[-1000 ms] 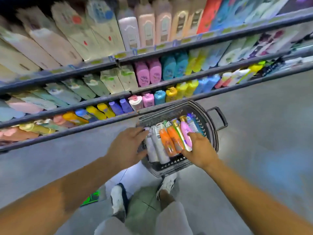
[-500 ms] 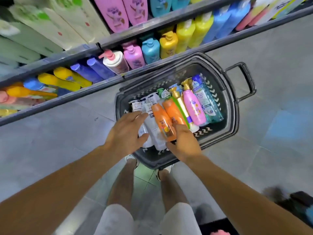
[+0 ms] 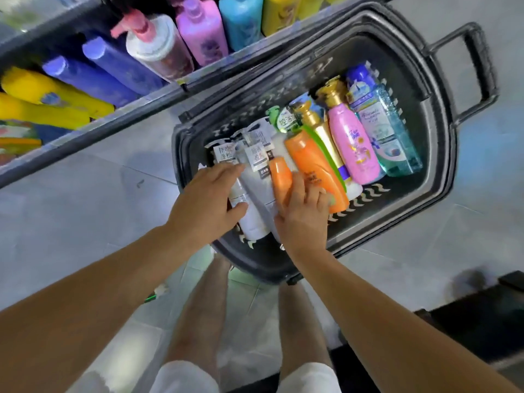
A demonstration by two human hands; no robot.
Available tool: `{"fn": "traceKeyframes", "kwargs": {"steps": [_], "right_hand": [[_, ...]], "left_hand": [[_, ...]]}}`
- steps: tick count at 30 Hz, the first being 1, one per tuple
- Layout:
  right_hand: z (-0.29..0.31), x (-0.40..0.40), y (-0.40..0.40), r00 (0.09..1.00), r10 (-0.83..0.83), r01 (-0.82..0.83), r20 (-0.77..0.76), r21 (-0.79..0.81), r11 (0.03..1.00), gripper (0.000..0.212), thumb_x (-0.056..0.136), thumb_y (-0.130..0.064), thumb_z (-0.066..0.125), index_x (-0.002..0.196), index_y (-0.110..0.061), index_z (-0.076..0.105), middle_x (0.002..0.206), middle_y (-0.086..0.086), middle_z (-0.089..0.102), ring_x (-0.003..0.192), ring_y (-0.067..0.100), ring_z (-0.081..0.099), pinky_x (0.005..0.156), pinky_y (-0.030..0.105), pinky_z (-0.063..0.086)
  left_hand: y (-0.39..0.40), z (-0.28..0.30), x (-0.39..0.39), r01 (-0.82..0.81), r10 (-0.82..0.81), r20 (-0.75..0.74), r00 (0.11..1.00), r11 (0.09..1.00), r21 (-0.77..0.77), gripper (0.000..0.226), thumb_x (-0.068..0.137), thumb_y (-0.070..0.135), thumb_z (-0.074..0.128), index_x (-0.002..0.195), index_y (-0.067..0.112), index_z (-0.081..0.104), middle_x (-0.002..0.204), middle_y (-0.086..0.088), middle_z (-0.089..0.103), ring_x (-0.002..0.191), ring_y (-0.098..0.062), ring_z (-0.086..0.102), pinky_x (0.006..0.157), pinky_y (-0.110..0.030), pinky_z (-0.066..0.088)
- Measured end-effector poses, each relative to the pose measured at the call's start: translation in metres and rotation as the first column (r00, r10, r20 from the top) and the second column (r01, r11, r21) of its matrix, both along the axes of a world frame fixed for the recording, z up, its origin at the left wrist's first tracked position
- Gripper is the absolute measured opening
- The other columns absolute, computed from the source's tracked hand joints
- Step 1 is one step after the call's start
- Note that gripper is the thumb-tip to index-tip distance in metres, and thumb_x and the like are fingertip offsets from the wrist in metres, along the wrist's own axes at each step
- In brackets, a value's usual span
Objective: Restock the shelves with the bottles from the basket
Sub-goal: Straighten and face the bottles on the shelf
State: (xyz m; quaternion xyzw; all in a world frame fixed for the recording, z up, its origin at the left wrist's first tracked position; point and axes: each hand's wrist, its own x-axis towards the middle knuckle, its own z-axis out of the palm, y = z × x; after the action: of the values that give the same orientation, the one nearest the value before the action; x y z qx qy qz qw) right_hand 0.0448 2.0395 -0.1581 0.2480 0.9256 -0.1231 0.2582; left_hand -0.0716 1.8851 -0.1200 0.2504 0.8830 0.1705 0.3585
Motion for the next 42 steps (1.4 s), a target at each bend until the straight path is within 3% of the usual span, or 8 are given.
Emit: {"fn": "traceKeyframes", "kwargs": {"steps": [9,15,19,25,29,33,38,42], "right_hand": [[0.016,0.013,-0.010,0.967,-0.224,0.177,-0.125,-0.304,0.936,0.057,0.090,-0.019,0.066,0.141,-0.008,0.044,0.134,0.015,0.046,0.111,0.038,0.052,0.094,0.047,0.046],[0.035,0.002,-0.014,0.964,-0.209,0.141,-0.165,-0.346,0.927,0.065,0.085,-0.030,0.073,0.140,-0.009,0.046,0.128,0.012,0.055,0.110,0.036,0.055,0.090,0.047,0.045],[0.044,-0.007,-0.012,0.944,-0.277,0.195,-0.178,-0.376,0.906,0.077,0.071,-0.034,0.081,0.137,-0.012,0.048,0.124,0.010,0.054,0.111,0.031,0.051,0.092,0.043,0.042],[0.044,0.001,0.010,0.936,-0.340,0.332,0.096,-0.565,0.755,0.066,0.070,-0.035,0.077,0.128,-0.027,0.047,0.114,-0.004,0.061,0.102,0.020,0.059,0.088,0.043,0.051],[0.040,-0.001,0.008,0.909,-0.413,0.375,0.059,-0.548,0.748,0.058,0.067,-0.040,0.079,0.117,-0.033,0.049,0.105,-0.011,0.064,0.093,0.014,0.062,0.078,0.035,0.052],[0.037,-0.003,0.003,0.873,-0.488,0.412,-0.001,-0.535,0.738,0.061,0.069,-0.040,0.081,0.121,-0.037,0.048,0.102,-0.017,0.063,0.090,0.008,0.060,0.072,0.026,0.045],[0.040,-0.001,0.020,0.913,-0.384,0.233,-0.138,-0.598,0.767,0.048,0.078,-0.044,0.071,0.121,-0.032,0.052,0.109,-0.012,0.062,0.099,0.007,0.058,0.079,0.028,0.049],[0.029,-0.010,0.049,0.889,-0.170,0.077,-0.425,-0.226,0.971,0.061,0.081,-0.026,0.075,0.135,-0.011,0.051,0.128,0.011,0.052,0.113,0.027,0.047,0.093,0.036,0.042]], "left_hand": [[-0.003,-0.006,-0.002,-0.052,0.045,0.080,0.996,0.995,0.089,0.063,0.089,0.029,0.068,0.146,0.015,0.045,0.148,-0.002,0.048,0.133,-0.025,0.043,0.107,-0.035,0.036],[0.023,0.010,0.002,-0.347,0.253,0.379,0.890,0.916,0.203,0.051,0.088,0.040,0.070,0.136,0.032,0.054,0.101,0.021,0.065,0.091,0.013,0.061,0.080,-0.005,0.045],[0.035,0.014,-0.003,-0.494,0.368,0.455,0.811,0.847,0.197,0.051,0.080,0.031,0.076,0.128,0.031,0.058,0.096,0.011,0.071,0.088,-0.002,0.069,0.086,-0.026,0.055],[0.035,0.015,-0.031,-0.620,0.414,0.565,0.713,0.749,0.234,0.046,0.086,0.023,0.070,0.129,0.032,0.057,0.096,0.018,0.074,0.088,-0.001,0.070,0.076,-0.022,0.058],[0.042,0.010,-0.032,-0.656,0.451,0.542,0.708,0.704,0.271,0.045,0.092,0.027,0.069,0.132,0.037,0.051,0.107,0.012,0.072,0.097,-0.002,0.069,0.076,-0.023,0.057],[0.047,0.008,-0.014,-0.636,0.442,0.523,0.729,0.719,0.279,0.088,0.074,0.015,0.077,0.136,0.057,0.033,0.115,0.020,0.065,0.096,-0.004,0.070,0.074,-0.026,0.058],[0.049,-0.001,-0.015,-0.616,0.462,0.467,0.754,0.744,0.258,0.103,0.066,0.015,0.080,0.143,0.057,0.024,0.106,0.034,0.061,0.093,0.002,0.067,0.071,-0.021,0.058],[0.046,-0.005,-0.028,-0.619,0.491,0.442,0.751,0.756,0.211,0.102,0.067,0.018,0.079,0.141,0.059,0.023,0.114,0.029,0.059,0.100,0.000,0.065,0.085,-0.035,0.058]]}}
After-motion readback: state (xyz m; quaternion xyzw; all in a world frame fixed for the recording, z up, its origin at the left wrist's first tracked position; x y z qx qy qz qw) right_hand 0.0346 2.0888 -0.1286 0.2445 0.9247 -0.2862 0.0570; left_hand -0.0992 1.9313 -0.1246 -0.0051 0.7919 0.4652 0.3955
